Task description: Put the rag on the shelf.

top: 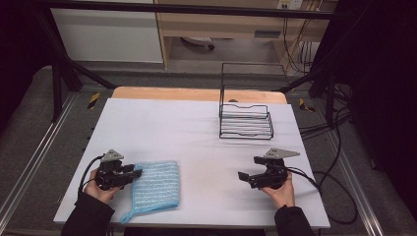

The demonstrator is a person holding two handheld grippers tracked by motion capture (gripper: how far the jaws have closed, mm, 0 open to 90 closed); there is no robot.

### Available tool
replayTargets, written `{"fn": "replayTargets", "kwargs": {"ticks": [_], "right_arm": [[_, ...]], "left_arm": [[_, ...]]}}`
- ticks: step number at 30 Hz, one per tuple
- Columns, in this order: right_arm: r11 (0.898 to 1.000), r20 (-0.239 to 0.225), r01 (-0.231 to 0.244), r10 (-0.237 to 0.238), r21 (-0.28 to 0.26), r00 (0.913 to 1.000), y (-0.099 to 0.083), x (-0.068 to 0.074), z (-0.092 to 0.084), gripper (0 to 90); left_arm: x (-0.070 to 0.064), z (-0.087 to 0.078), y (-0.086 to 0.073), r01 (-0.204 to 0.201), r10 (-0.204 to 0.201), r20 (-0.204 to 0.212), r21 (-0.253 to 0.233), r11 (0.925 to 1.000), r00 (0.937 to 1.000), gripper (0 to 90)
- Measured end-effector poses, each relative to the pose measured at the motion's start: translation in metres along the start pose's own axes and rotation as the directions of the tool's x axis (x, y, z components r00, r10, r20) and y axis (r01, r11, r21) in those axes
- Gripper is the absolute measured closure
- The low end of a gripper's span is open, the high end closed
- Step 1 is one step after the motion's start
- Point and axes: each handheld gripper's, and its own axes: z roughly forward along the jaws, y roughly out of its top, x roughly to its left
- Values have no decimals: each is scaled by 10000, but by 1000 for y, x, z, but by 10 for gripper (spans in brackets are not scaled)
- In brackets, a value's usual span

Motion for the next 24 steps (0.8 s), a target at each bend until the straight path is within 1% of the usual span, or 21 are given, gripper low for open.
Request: {"fn": "replayTargets", "kwargs": {"ticks": [2, 4, 5, 6, 7, 8, 9, 11, 12, 14, 15, 16, 18, 19, 20, 22, 24], "right_arm": [[10000, -117, -54, 54, 10, 9999, 5, 9, 8, 49], [9999, -172, -102, 104, 76, 9998, 9, 15, 15, 55], [9999, -172, -102, 104, 76, 9998, 9, 15, 15, 55], [9999, -244, -65, 68, 120, 9997, 12, 20, 21, 60], [9999, -244, -65, 68, 120, 9997, 12, 20, 21, 60], [9999, -242, -5, 9, 156, 9997, 16, 25, 28, 64], [9999, -258, -64, 68, 149, 9996, 18, 28, 31, 67], [10000, -287, -31, 32, 56, 9996, 23, 33, 36, 73], [10000, -287, -31, 32, 56, 9996, 23, 33, 36, 73], [9999, -385, -97, 96, -24, 9992, 30, 43, 45, 94], [9999, -385, -97, 96, -24, 9992, 30, 43, 45, 94], [10000, -496, 28, -28, 19, 9988, 34, 50, 54, 113], [9998, -548, 117, -106, 188, 9984, 39, 58, 65, 119], [9998, -548, 117, -106, 188, 9984, 39, 58, 65, 119], [9993, -621, 138, -117, 334, 9980, 44, 66, 76, 133], [9986, -675, 244, -213, 462, 9975, 48, 73, 87, 139], [9978, -720, 366, -327, 544, 9969, 52, 81, 98, 154]], "left_arm": [[0, 2, 0, 40, -40, 31, 53, 10000, 10000, 600], [0, 2, -1, 47, -47, 41, 77, 10000, 10000, 607], [0, 3, -1, 51, -52, 43, 79, 10000, 10000, 607], [0, 3, -1, 49, -49, 48, 79, 10000, 10000, 612], [0, 3, -1, 49, -49, 48, 79, 10000, 10000, 615], [-1, 4, -2, 92, -92, 63, 91, 9999, 9999, 620], [-1, 4, -2, 92, -92, 63, 91, 9999, 9999, 628], [-1, 5, -3, 166, -167, 129, 123, 9998, 9998, 647], [-1, 5, -3, 201, -203, 156, 139, 9997, 9997, 647], [-1, 5, -3, 249, -252, 179, 181, 9995, 9995, 675], [-1, 5, -3, 243, -246, 161, 194, 9995, 9996, 675], [-2, 5, -3, 230, -233, 148, 211, 9995, 9996, 685], [-2, 5, -3, 234, -237, 119, 245, 9994, 9996, 694], [-2, 5, -2, 229, -232, 111, 263, 9994, 9997, 694], [-3, 5, -2, 223, -226, 104, 277, 9994, 9997, 705], [-3, 6, -2, 259, -262, 91, 301, 9992, 9996, 718], [-4, 6, -2, 200, -203, 91, 291, 9994, 9998, 741]]}}
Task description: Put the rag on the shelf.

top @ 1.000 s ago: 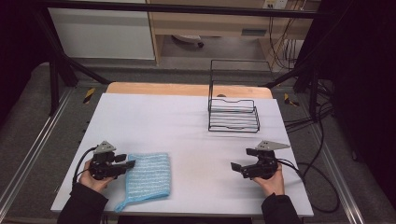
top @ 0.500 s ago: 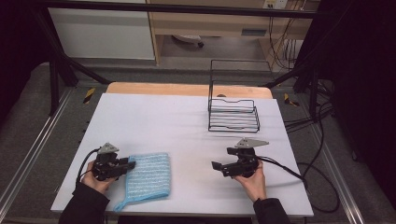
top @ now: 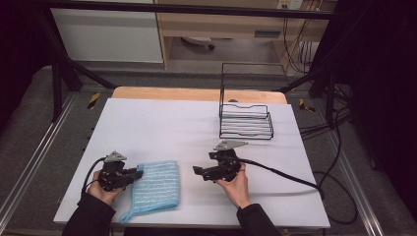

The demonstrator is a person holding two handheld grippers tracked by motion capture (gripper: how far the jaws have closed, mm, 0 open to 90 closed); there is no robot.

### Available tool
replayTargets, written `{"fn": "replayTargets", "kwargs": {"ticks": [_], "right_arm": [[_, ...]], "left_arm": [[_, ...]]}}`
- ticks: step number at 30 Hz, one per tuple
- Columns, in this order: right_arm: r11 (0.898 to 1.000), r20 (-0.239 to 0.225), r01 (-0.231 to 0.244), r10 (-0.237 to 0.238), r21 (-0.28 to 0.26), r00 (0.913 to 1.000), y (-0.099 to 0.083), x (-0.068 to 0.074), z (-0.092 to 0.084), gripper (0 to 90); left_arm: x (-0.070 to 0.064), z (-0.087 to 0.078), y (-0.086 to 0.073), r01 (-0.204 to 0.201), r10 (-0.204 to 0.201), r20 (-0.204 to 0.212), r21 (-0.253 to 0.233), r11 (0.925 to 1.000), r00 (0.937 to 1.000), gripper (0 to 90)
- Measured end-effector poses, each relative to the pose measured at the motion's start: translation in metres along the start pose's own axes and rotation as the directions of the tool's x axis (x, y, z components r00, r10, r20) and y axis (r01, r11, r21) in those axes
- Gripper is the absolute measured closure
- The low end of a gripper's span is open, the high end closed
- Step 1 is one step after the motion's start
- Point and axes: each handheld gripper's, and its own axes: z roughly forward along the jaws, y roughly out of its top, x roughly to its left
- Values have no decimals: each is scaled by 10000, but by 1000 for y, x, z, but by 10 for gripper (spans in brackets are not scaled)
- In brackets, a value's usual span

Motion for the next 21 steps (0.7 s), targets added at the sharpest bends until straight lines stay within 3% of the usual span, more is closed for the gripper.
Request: {"fn": "replayTargets", "kwargs": {"ticks": [7, 21], "right_arm": [[9992, -175, 4, 3, 406, 9998, 5, 17, 33, 257], [9926, -441, -405, 459, 1148, 9980, -1, 30, 80, 518]], "left_arm": [[-2, 0, 1, -102, 102, -76, 22, 9999, 9999, 775], [-1, 0, 0, -176, 175, -60, -38, 9998, 9998, 769]]}}
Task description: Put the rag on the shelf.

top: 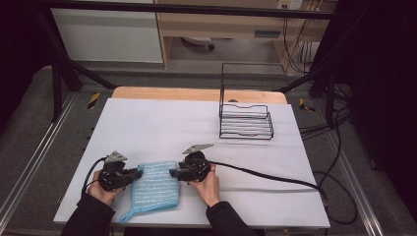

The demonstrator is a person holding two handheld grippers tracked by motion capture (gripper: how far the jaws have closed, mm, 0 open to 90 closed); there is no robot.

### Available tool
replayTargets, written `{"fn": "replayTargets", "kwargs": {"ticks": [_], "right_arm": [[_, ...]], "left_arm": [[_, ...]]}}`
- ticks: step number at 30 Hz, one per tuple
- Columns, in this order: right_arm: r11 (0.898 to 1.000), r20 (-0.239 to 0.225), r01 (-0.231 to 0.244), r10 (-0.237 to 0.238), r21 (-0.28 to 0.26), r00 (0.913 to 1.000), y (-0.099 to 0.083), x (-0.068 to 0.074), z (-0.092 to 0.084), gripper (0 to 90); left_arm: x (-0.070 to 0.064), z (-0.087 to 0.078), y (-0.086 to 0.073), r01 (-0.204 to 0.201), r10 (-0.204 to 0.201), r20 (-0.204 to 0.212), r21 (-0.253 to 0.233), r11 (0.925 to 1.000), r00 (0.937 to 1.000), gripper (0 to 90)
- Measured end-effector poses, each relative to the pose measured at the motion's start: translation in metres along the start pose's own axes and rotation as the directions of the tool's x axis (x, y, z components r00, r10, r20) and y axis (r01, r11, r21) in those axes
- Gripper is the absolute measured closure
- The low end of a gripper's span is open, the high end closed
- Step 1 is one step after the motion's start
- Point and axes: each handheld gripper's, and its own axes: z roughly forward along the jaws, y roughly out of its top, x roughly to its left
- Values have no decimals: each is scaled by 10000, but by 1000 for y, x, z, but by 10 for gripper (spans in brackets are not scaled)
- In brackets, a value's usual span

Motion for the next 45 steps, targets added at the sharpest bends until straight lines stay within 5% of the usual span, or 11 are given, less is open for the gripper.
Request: {"fn": "replayTargets", "kwargs": {"ticks": [10, 20, 32, 41, 45], "right_arm": [[9968, -379, -757, 766, 246, 9963, -3, 1, 4, 715], [9970, -351, -777, 776, -19, 9964, -1, 5, -1, 805], [9987, 280, -21, 36, -514, 9996, -1, 14, -16, 816], [9980, 739, 597, -580, -221, 9956, 0, 12, -24, 822], [9981, 861, 622, -618, -31, 9944, -2, 1, -34, 824]], "left_arm": [[1, 0, 0, 14, -14, 42, -35, 10000, 10000, 758], [1, -1, -1, -33, 34, 36, -253, 9997, 10000, 717], [-5, -3, 0, -259, 267, 151, -504, 9984, 9995, 682], [-11, -4, 1, -455, 473, 220, -761, 9961, 9986, 607], [-12, -6, 1, -472, 488, 144, -960, 9943, 9987, 536]]}}
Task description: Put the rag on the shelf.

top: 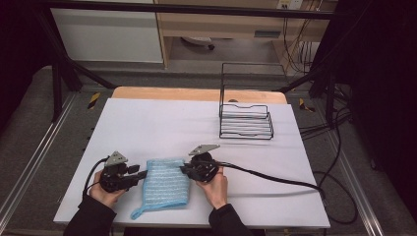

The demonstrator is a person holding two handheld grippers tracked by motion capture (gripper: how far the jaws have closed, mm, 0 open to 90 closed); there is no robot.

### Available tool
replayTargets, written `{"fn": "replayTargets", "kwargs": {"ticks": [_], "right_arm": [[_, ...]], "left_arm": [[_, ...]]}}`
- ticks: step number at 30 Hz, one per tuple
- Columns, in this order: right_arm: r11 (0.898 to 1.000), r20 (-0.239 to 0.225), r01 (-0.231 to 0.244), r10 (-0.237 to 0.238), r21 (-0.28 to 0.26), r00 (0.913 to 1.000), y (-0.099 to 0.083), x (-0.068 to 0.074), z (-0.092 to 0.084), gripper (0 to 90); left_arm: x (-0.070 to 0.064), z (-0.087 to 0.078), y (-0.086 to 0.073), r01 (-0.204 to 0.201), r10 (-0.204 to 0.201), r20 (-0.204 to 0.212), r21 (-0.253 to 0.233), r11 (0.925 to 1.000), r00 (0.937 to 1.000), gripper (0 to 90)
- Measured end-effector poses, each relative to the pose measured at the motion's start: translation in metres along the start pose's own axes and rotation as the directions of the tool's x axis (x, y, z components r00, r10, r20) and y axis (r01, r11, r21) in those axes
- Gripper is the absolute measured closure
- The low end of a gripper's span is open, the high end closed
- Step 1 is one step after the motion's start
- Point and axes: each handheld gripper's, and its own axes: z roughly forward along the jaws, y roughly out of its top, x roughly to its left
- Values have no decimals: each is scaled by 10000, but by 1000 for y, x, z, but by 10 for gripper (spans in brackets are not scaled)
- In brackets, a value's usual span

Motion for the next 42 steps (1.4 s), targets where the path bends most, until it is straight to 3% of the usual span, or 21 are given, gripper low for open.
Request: {"fn": "replayTargets", "kwargs": {"ticks": [11, 31, 37, 40, 41, 42], "right_arm": [[9994, 348, -235, 225, 262, 9991, -10, -29, -24, 829], [9974, 1105, -640, 600, 336, 9921, -25, -69, -51, 818], [9976, 1292, -692, 675, 89, 9893, -31, -72, -47, 758], [9957, 1251, -774, 834, -514, 9886, -36, -65, -57, 620], [9948, 1156, -831, 895, -586, 9893, -38, -63, -60, 607], [9945, 1117, -846, 910, -614, 9896, -40, -60, -63, 586]], "left_arm": [[0, -1, 0, -304, 301, -134, -243, 9992, 9995, 406], [-3, -1, 1, -613, 607, -184, -332, 9976, 9980, 282], [-22, 1, 11, -548, 567, 321, -572, 9969, 9979, 322], [-44, 11, 21, -490, 538, 777, -624, 9968, 9955, 374], [-44, 11, 21, -490, 538, 777, -624, 9968, 9955, 395], [-57, 19, 24, -541, 582, 1026, -423, 9976, 9930, 415]]}}
